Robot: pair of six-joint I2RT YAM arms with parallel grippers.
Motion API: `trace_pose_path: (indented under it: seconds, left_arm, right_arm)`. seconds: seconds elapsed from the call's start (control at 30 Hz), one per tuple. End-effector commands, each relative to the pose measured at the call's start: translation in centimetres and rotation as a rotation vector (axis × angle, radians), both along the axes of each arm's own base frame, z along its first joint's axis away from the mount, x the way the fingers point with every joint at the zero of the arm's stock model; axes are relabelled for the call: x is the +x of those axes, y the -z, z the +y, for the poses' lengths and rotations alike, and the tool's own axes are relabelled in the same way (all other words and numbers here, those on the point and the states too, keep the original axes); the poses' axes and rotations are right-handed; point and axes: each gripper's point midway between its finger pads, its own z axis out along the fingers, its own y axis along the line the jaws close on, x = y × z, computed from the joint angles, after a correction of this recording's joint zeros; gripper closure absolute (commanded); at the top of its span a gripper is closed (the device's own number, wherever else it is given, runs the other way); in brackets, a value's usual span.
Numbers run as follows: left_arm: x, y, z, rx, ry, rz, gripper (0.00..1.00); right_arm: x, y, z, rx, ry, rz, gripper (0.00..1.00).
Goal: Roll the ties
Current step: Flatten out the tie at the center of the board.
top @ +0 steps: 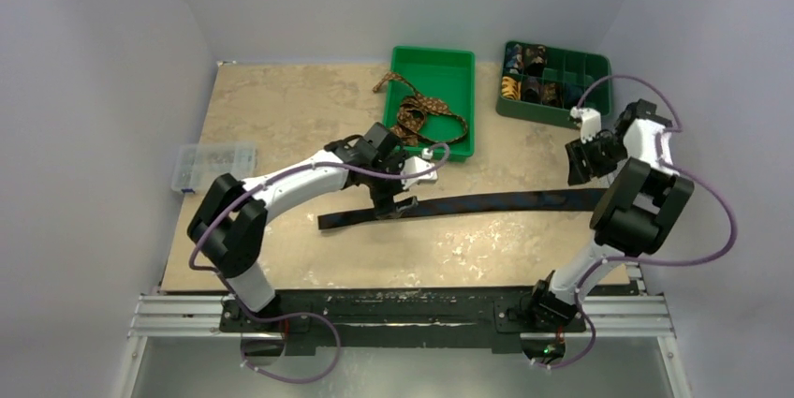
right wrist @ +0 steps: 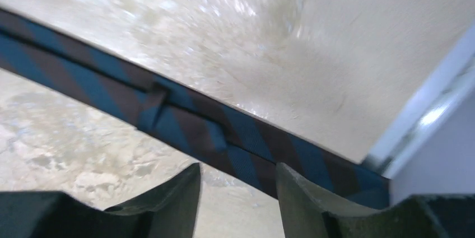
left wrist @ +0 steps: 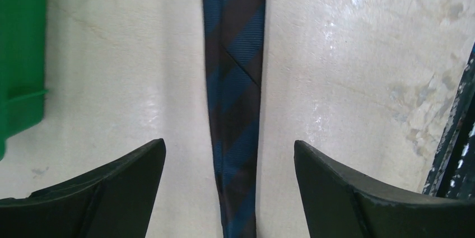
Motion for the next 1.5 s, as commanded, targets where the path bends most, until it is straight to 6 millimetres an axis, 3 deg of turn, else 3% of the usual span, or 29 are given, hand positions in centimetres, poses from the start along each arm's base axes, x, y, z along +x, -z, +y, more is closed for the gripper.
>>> trace_pose_path:
  seconds: [0.0, 0.07, 0.17, 0.23, 0.33, 0.4, 0.5, 0.7, 0.8, 1.03, 1.23, 1.47]
  left_arm:
    - [1.7, -7.0, -0.3, -0.248, -0.158, -0.042, 0.14]
    - [2.1, -9.7, 1.2, -0.331, -0.230, -0.048, 0.11]
    - [3.3, -14.4, 4.7, -0.495, -0.385, -0.061, 0.07]
    - [3.8, -17.1, 6.9, -0.566, -0.476, -0.138, 0.06]
    - [4.4, -17.6, 8.9, -0.539, -0.540, -0.244, 0.00]
    - [2.8, -15.5, 9.6, -0.410, -0.450, -0.205, 0.00]
    - [-1.3, -12.3, 10.2, -0.289, -0.205, -0.067, 0.00]
    - [-4.9, -6.0, 12.1, -0.258, 0.022, -0.167, 0.00]
    - [-5.4, -4.9, 12.4, -0.230, 0.062, -0.149, 0.02]
    - [-5.2, -2.2, 13.2, -0.141, 0.124, -0.104, 0.07]
    - [-5.4, -0.2, 13.9, -0.082, 0.214, -0.102, 0.10]
    - [-5.4, 0.9, 13.9, -0.062, 0.248, -0.065, 0.22]
  right_arm:
    - [2.5, -8.5, 3.7, 0.079, -0.183, -0.357, 0.41]
    - [3.0, -10.8, 5.5, 0.102, -0.256, -0.443, 0.29]
    - [3.2, -13.5, 9.3, 0.062, -0.457, -0.558, 0.19]
    - [3.5, -14.7, 12.1, 0.032, -0.561, -0.655, 0.02]
    - [3.9, -16.1, 16.3, 0.061, -0.609, -0.801, 0.01]
    - [3.2, -15.9, 19.9, 0.105, -0.727, -0.825, 0.01]
    - [1.0, -12.6, 24.2, 0.118, -1.003, -0.702, 0.04]
    - [-1.8, -5.0, 28.1, 0.084, -1.303, -0.576, 0.04]
    - [-2.3, -2.5, 29.8, 0.062, -1.380, -0.520, 0.05]
    - [-1.3, 2.1, 30.7, 0.033, -1.381, -0.378, 0.10]
    - [-1.9, 3.3, 30.6, 0.060, -1.421, -0.320, 0.23]
    - [-2.1, 4.2, 30.9, 0.113, -1.392, -0.232, 0.46]
